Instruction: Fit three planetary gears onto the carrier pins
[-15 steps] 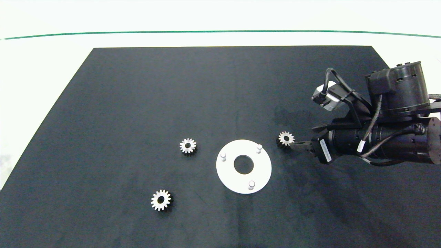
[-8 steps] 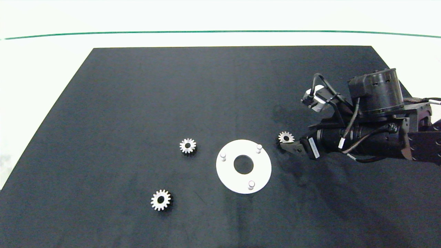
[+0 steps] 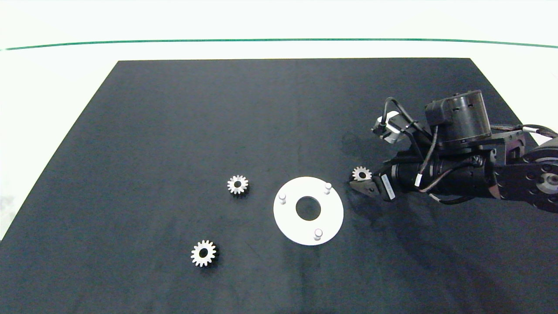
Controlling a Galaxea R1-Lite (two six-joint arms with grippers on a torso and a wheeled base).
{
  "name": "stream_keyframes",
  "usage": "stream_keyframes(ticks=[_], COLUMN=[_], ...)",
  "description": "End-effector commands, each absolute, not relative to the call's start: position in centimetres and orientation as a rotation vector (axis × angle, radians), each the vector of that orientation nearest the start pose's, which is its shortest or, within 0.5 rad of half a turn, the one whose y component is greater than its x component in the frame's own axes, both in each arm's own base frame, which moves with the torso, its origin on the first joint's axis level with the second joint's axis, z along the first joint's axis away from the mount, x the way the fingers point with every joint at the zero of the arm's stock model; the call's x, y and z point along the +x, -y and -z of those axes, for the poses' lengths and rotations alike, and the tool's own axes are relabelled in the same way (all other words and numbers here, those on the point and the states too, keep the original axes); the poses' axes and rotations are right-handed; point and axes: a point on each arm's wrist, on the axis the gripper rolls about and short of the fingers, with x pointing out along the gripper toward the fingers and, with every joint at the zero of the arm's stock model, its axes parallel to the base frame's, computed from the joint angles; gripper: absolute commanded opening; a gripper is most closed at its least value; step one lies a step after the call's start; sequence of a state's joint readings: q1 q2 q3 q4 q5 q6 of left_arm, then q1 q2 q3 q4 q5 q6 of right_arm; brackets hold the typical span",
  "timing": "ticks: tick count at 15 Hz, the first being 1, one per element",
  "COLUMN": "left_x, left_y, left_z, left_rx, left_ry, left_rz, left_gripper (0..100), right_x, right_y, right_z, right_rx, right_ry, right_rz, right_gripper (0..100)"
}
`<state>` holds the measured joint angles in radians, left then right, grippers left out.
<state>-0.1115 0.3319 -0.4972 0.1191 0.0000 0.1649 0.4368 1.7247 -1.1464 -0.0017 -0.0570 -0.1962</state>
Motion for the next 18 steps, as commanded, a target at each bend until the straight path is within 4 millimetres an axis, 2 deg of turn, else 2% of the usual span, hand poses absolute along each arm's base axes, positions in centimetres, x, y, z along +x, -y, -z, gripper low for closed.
stream_keyframes(ticks=[1, 5, 18], left_x=[-2.2, -2.2, -2.3], left_y=[-0.3, -0.3, -0.3], left_z=[-20.6, -20.6, -20.9], left_rx=[0.163, 0.163, 0.162], left_ry=[0.061, 0.061, 0.07], left_rz=[0.107, 0.107, 0.107], left_gripper=[100, 100, 100], right_x=[29.3, 30.1, 30.6], right_y=[-13.6, -14.0, -14.4], right_z=[-20.4, -20.3, -20.0], right_rx=[-0.334, -0.331, -0.334], right_ry=[-0.534, -0.518, -0.524], right_rz=[-0.426, -0.425, -0.435], right_gripper=[91, 82, 57])
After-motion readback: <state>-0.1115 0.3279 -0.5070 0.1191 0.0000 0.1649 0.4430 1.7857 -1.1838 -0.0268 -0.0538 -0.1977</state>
